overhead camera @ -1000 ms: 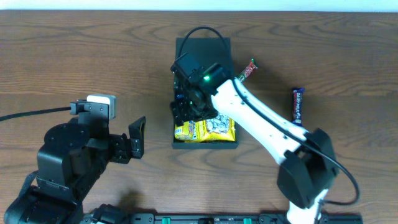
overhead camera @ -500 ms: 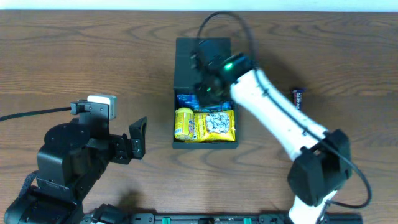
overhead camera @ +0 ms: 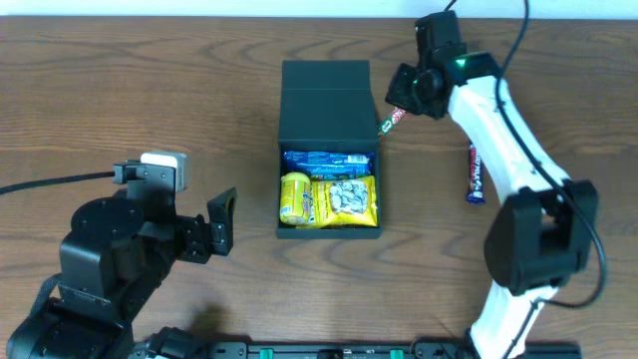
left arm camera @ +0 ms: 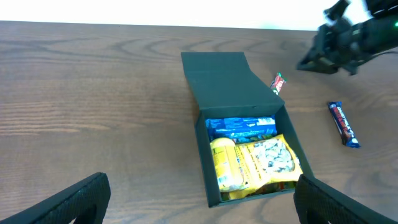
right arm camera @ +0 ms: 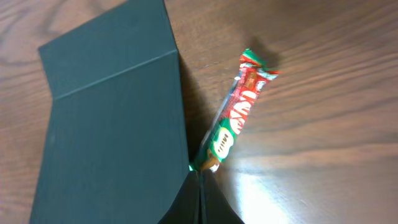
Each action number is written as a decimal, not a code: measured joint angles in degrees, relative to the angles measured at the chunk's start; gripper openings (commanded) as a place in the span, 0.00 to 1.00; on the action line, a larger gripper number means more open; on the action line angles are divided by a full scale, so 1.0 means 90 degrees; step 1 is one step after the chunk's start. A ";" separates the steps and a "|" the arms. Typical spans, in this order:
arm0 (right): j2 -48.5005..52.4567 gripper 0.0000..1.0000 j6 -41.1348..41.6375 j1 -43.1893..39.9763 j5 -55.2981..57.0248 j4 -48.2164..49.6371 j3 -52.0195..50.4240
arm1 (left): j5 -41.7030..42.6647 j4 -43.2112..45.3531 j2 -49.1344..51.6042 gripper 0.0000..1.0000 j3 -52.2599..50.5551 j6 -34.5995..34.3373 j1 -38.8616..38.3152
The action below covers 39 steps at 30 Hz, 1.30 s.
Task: Pack container
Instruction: 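Grasp the red KitKat bar with the right gripper, then carry the KitKat bar into the box and lower it beside the blue bar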
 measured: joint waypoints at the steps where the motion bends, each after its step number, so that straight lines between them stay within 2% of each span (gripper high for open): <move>1: 0.0163 0.02 0.0109 0.0000 -0.0080 0.0063 0.0010 | -0.0002 0.0007 0.0000 0.95 0.0000 0.0002 0.0000; 4: 0.0741 0.03 0.0408 0.0000 -0.0289 0.0036 0.0187 | 0.0000 -0.0007 0.0000 0.95 0.0000 0.0000 0.0000; 8: 0.1379 0.37 0.0741 0.0000 -0.0461 -0.0180 0.0602 | 0.0000 -0.0131 0.0000 0.95 0.0000 0.0000 0.0000; 11: 0.1503 0.46 0.0894 -0.0002 -0.0459 -0.0260 0.0719 | 0.0000 -0.0187 0.0000 0.95 0.0000 0.0000 0.0000; 14: 0.1503 0.50 0.1064 0.0002 -0.0415 -0.0364 0.0804 | 0.0000 -0.0211 0.0000 0.95 0.0000 0.0000 0.0000; 31: 0.1834 0.47 0.1341 0.0015 -0.0151 -0.0622 0.0811 | 0.0000 -0.0284 0.0000 0.95 0.0000 0.0002 0.0000; 33: 0.1897 0.44 0.1348 0.0002 -0.0138 -0.0619 0.0814 | 0.0000 -0.0287 0.0000 0.95 0.0000 0.0000 0.0000; 39: 0.1957 0.22 0.1401 -0.0002 -0.0168 -0.0605 0.0814 | 0.0002 -0.0296 0.0000 0.96 0.0000 0.0000 0.0000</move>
